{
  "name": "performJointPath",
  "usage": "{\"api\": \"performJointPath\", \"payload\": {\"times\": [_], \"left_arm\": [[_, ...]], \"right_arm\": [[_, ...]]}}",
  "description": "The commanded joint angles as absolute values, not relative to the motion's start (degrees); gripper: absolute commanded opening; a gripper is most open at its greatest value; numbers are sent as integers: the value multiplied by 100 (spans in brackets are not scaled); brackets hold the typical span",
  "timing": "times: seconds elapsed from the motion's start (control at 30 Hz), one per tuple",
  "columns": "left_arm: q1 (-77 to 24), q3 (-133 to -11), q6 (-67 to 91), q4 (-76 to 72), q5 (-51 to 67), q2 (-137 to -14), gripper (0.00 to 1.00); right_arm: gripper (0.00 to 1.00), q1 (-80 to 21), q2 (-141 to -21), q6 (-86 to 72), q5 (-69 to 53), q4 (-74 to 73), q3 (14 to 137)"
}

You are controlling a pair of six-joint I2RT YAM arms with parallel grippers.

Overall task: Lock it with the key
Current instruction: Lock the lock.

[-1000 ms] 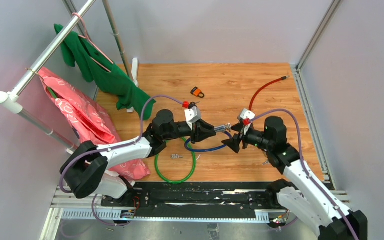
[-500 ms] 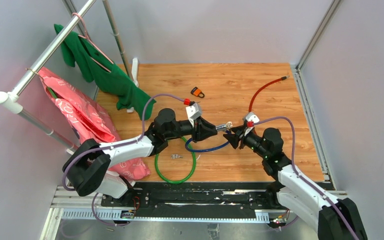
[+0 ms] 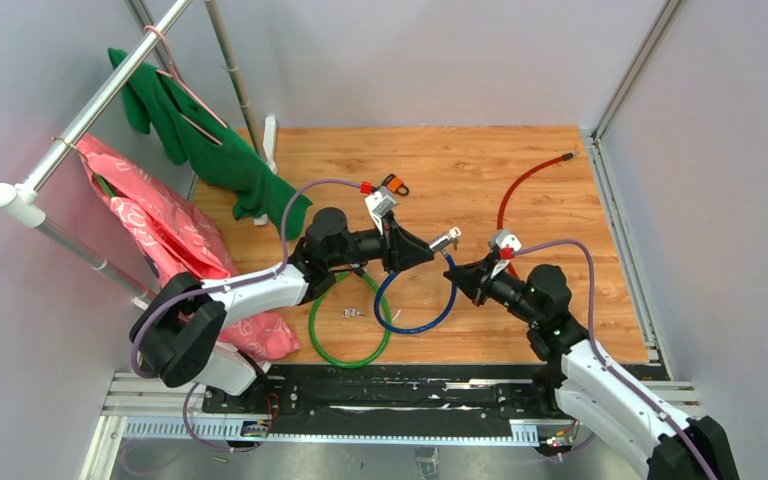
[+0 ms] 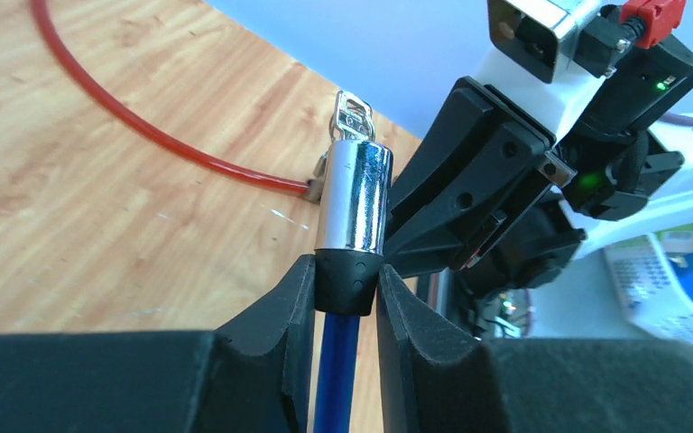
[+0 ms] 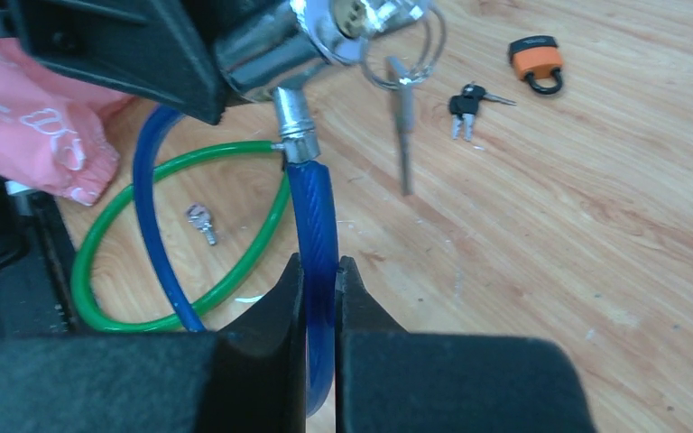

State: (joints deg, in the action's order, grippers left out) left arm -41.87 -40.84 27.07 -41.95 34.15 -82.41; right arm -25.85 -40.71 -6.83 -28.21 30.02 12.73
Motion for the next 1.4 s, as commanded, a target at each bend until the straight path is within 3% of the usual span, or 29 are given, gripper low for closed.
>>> {"api": "performJointPath", "payload": {"times": [0.0, 0.23, 0.5, 0.67, 0.93, 1.1, 1.37], "left_arm": [[-4050, -4215, 3650, -4182, 3913, -8428, 0], [-3964, -4373, 3878, -4548, 4445, -8464, 0], [-4142, -4627, 2352, -3751, 5074, -8387, 0], [-4274, -4615, 1781, -3296, 4794, -8351, 0], [-4388, -4431, -177, -2402, 4290, -8154, 0], [-4395, -4673, -1209, -2242, 4000, -8016, 0], [-4402, -4865, -2352, -1101, 3578, -8002, 0]], "right_arm": [[0, -3003, -3553, -992, -2734, 2738, 1736], [0, -3109, -3102, -961, -2677, 2948, 1572], [0, -3107, -3378, -274, -2716, 2842, 2203], [0, -3147, -3887, -198, -2750, 2934, 2460], [0, -3206, -3715, 472, -2263, 3036, 2138], [0, -3418, -4228, 825, -1755, 4298, 1884], [0, -3477, -4830, 1123, -1505, 4870, 1917]]}}
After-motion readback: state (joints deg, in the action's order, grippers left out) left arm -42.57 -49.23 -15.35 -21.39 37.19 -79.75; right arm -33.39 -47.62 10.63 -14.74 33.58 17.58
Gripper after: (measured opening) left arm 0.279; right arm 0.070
